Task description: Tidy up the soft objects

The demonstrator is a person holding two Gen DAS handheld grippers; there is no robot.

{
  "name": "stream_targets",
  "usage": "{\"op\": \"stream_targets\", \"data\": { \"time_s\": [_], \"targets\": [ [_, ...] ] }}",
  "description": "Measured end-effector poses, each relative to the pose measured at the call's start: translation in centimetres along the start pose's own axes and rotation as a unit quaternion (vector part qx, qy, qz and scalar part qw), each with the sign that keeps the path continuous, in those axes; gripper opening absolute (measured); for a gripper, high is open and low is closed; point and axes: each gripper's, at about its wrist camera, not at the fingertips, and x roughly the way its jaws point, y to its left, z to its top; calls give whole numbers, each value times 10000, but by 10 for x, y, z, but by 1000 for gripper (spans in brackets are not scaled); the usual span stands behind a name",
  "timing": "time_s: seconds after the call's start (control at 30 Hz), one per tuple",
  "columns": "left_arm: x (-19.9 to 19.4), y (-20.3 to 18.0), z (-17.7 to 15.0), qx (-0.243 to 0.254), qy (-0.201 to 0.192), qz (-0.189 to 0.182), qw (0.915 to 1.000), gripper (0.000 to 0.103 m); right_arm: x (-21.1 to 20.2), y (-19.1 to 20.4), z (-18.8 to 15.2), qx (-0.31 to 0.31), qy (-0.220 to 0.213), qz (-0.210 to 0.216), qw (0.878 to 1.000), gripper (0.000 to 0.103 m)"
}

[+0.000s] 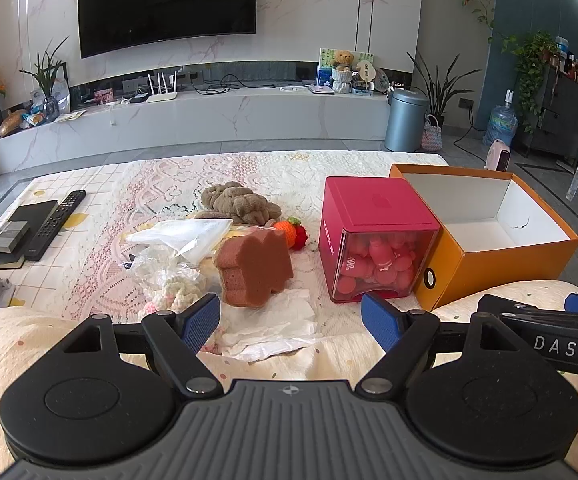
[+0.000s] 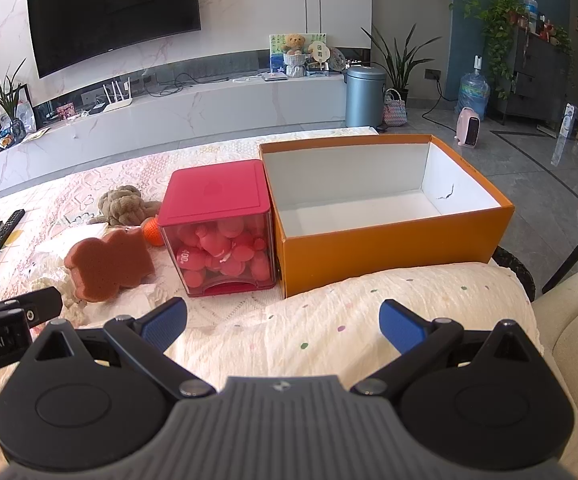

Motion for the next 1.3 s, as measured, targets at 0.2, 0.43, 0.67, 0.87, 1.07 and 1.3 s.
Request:
{"op": "stream_targets", "data": {
  "time_s": [0.2, 0.43, 0.67, 0.87, 1.07, 1.3],
  "targets": [
    [0, 0, 0, -2, 4, -1, 10000, 94, 0, 0, 0, -1, 1, 2, 10000, 100],
    [0, 0, -1, -22, 17, 1, 10000, 94, 1, 1, -1, -22, 22, -6, 10000, 100],
    [2, 0, -2, -37, 52, 3, 10000, 94, 2, 3, -2, -24, 34, -10, 10000, 100],
    [2, 0, -2, -36, 68, -4, 10000, 93, 2, 3, -2, -23, 31, -1, 10000, 100],
    [3, -1, -1, -43, 75, -32, 10000, 93, 2, 3, -2, -25, 29, -2, 10000, 100],
    [8, 1, -1, -51, 93, -160, 9998, 87, 5, 6, -2, -85, 8, 16, 10000, 100]
  ]
}}
